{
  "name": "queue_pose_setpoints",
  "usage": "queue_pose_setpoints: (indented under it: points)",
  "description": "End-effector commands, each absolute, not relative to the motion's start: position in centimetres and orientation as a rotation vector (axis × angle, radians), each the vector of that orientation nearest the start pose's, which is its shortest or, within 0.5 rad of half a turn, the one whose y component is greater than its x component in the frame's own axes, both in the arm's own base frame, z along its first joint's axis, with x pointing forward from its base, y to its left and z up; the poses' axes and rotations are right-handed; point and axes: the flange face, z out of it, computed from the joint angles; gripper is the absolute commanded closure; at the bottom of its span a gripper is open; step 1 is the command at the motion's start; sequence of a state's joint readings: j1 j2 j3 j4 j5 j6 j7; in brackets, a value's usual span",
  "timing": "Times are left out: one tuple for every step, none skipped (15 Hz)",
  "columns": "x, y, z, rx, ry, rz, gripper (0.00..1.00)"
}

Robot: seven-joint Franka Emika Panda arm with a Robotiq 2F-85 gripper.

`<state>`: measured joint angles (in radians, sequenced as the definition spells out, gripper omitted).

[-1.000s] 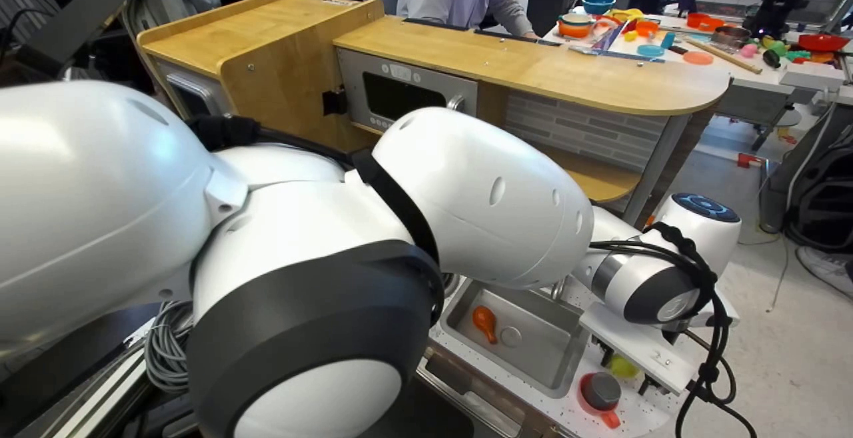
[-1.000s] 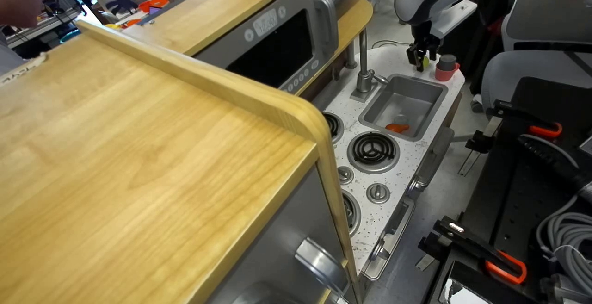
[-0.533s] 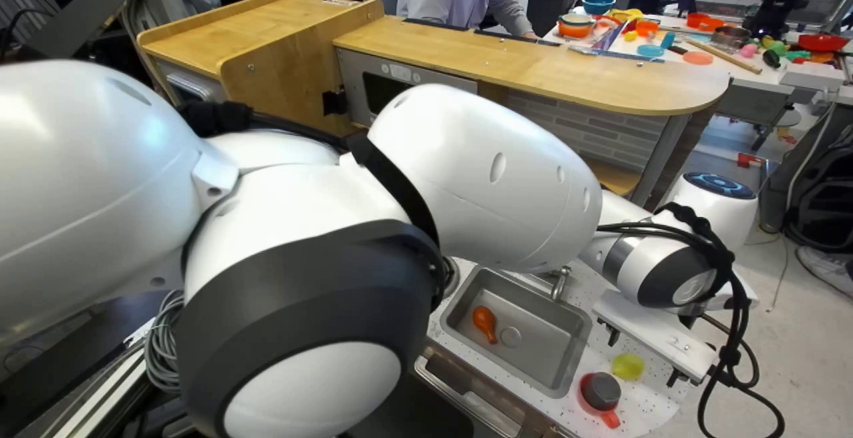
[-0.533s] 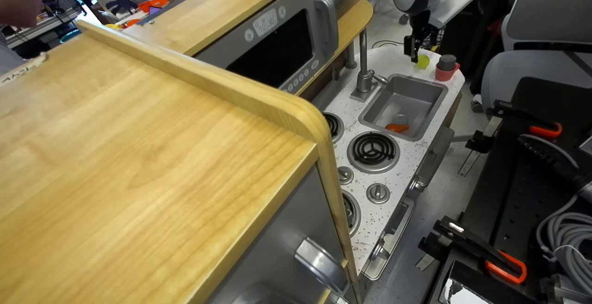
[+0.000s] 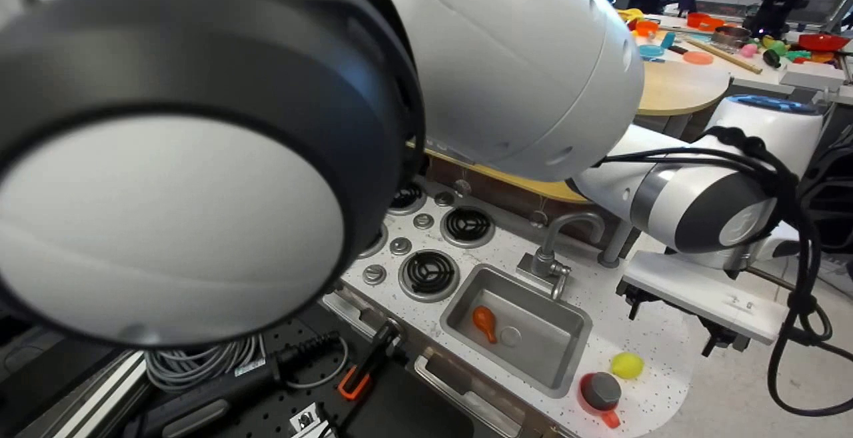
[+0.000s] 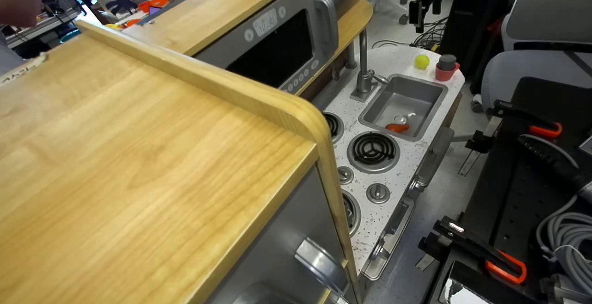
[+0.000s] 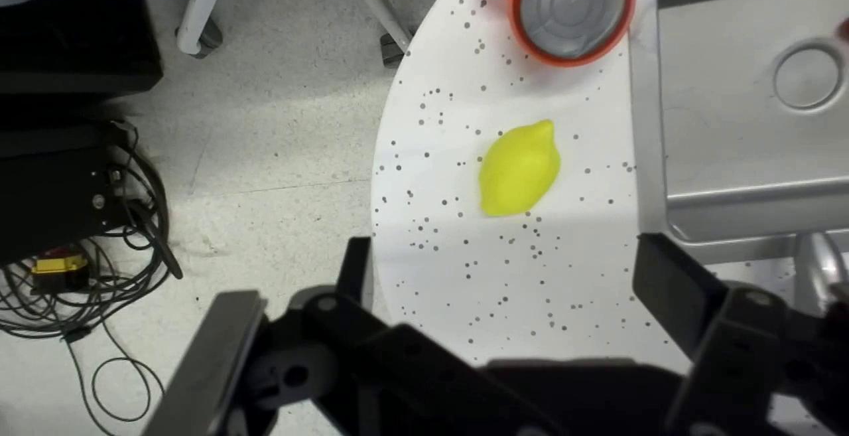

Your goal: Remove the lemon from the sink and place it on the right side of the counter

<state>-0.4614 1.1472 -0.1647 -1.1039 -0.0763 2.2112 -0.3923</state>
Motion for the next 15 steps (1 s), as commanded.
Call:
queue_pose_setpoints:
  points:
    - [61.3,-39.2,14.3,-3.272,0.01,0.277,0.0]
    - [60.9,-38.6,15.0,-3.263,-0.028,0.273,0.0]
    - [60.5,-38.1,15.7,-3.258,-0.058,0.276,0.0]
    - [60.0,-37.4,16.3,-3.25,-0.09,0.273,0.0]
    - [59.6,-36.8,16.8,-3.247,-0.11,0.267,0.0]
    - [59.1,-36.2,17.4,-3.246,-0.125,0.261,0.0]
    - [58.5,-35.6,17.8,-3.227,-0.108,0.243,0.0]
    - [57.8,-35.0,18.2,-3.185,-0.077,0.223,0.0]
    - [56.1,-34.6,18.1,-3.116,-0.034,0.262,0.0]
    - [59.3,-35.9,16.9,-3.196,-0.05,0.27,0.0]
    - [58.4,-35.4,17.0,-3.17,-0.036,0.274,0.0]
    - [57.6,-35.2,17.1,-3.153,-0.026,0.279,0.0]
    - [57.2,-35.1,17.2,-3.145,-0.022,0.283,0.0]
    - [56.9,-35.1,17.3,-3.141,-0.019,0.286,0.0]
    - [56.8,-35.1,17.3,-3.139,-0.018,0.288,0.0]
